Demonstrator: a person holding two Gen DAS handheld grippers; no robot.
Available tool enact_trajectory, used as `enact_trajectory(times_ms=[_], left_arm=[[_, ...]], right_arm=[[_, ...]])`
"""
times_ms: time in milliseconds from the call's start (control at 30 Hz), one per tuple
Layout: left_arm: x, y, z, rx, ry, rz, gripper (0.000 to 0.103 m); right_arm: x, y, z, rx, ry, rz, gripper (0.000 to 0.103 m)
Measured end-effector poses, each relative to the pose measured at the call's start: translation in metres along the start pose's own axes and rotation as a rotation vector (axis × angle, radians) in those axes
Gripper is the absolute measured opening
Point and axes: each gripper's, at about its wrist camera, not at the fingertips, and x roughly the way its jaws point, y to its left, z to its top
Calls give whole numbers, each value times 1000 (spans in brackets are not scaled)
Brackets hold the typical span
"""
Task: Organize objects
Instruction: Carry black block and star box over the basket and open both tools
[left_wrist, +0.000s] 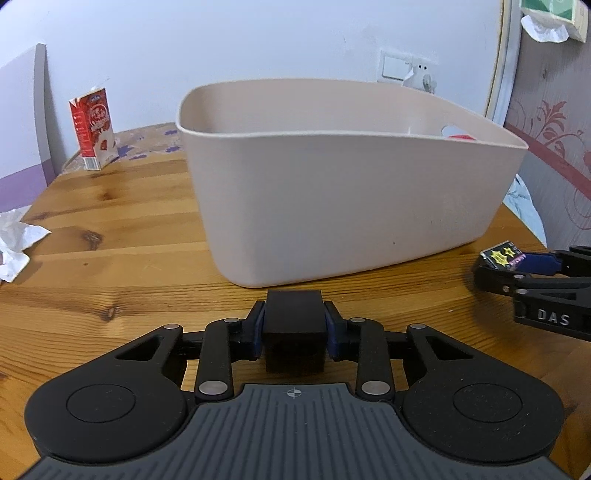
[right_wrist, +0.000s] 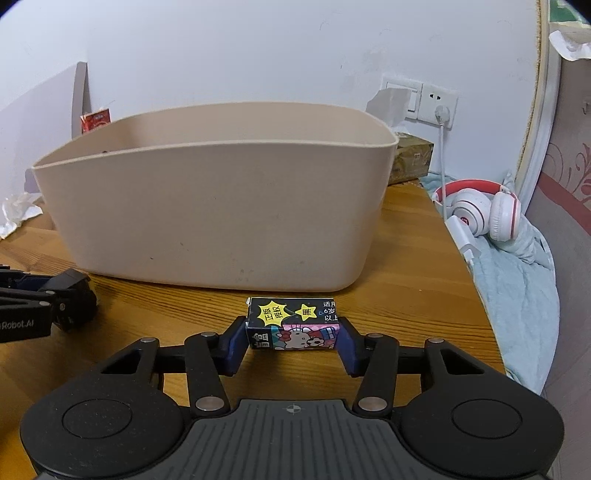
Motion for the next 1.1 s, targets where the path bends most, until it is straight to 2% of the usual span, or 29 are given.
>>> enact_trajectory(times_ms=[367, 700, 1100], left_arm=[[-35, 7, 3, 28, -52, 0, 32], [-63, 9, 18, 31, -112, -11, 32], [-84, 10, 54, 59, -202, 2, 32]], right_arm=[[-44, 3, 2, -7, -70, 9, 48], [-88, 6, 18, -18, -174, 10, 48], [-106, 10, 51, -25, -280, 9, 48]])
